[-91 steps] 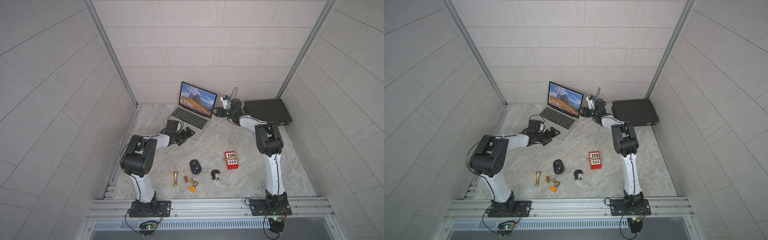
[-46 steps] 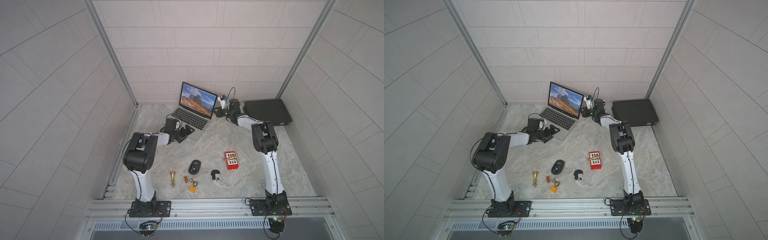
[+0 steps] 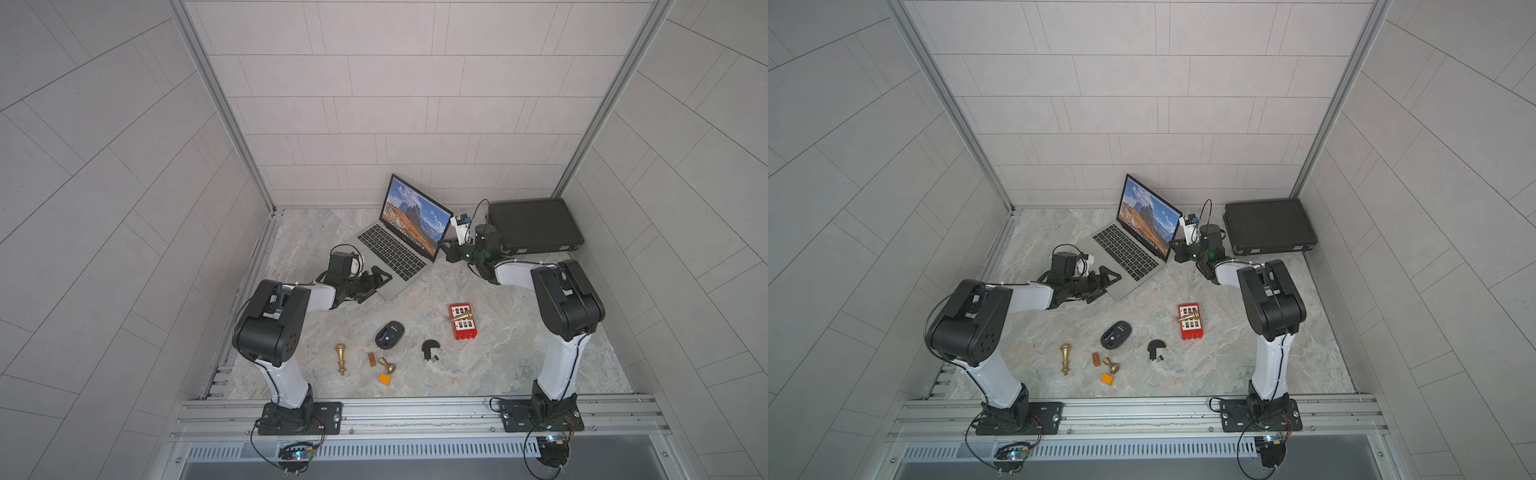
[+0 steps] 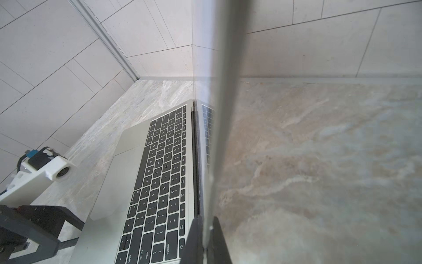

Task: Insert the wireless mouse receiver into the laptop
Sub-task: Move the laptop to the center of the board.

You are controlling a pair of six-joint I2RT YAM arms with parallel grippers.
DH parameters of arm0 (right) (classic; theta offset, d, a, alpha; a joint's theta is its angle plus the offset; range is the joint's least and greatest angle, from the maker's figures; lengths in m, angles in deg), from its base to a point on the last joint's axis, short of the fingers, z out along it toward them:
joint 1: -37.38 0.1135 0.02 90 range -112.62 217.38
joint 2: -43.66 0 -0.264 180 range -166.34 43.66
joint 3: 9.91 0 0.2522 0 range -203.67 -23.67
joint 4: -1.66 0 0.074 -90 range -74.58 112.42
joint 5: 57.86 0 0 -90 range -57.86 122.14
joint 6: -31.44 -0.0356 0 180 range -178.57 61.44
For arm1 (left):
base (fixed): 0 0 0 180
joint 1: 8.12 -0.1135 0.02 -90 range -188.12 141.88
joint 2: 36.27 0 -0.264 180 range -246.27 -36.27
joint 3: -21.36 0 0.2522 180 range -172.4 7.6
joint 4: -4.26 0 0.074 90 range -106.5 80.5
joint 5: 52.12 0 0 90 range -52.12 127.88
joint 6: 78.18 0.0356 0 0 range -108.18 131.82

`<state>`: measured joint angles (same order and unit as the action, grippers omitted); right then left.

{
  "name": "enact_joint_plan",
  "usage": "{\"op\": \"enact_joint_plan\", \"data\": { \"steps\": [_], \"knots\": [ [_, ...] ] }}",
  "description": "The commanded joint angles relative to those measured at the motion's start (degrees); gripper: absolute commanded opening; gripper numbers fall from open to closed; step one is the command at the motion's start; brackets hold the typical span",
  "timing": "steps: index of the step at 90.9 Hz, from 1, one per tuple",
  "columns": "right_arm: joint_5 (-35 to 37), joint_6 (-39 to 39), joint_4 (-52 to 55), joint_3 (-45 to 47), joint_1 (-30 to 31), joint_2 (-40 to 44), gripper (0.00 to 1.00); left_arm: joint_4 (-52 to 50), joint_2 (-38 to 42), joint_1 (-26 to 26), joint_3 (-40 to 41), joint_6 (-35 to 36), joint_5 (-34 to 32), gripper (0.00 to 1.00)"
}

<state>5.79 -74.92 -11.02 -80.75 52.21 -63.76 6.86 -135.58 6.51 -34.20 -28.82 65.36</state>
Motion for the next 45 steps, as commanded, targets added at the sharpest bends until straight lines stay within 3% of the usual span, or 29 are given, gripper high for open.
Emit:
{"op": "enact_joint_plan", "data": {
  "steps": [1, 9, 23, 45],
  "knots": [
    [4.6, -1.1, 0.2, 7.3, 0.5, 6.1, 0.00, -8.0, 1.0, 1.2, 4.0, 0.5, -1.1, 0.89],
    [6.5, -1.5, 3.0, 10.3, 1.4, 9.6, 0.00, -9.2, 3.3, 1.8, 5.4, 1.1, -1.8, 0.89],
    [8.9, -4.0, 5.6, 15.0, 3.2, 13.3, 0.10, -13.1, 8.3, 2.2, 7.2, 2.8, -5.1, 0.89],
    [11.5, -5.8, 15.9, 17.7, 3.2, 21.7, 0.52, -18.8, 16.3, 4.0, 5.7, 6.4, -8.3, 0.88]
  ]
}}
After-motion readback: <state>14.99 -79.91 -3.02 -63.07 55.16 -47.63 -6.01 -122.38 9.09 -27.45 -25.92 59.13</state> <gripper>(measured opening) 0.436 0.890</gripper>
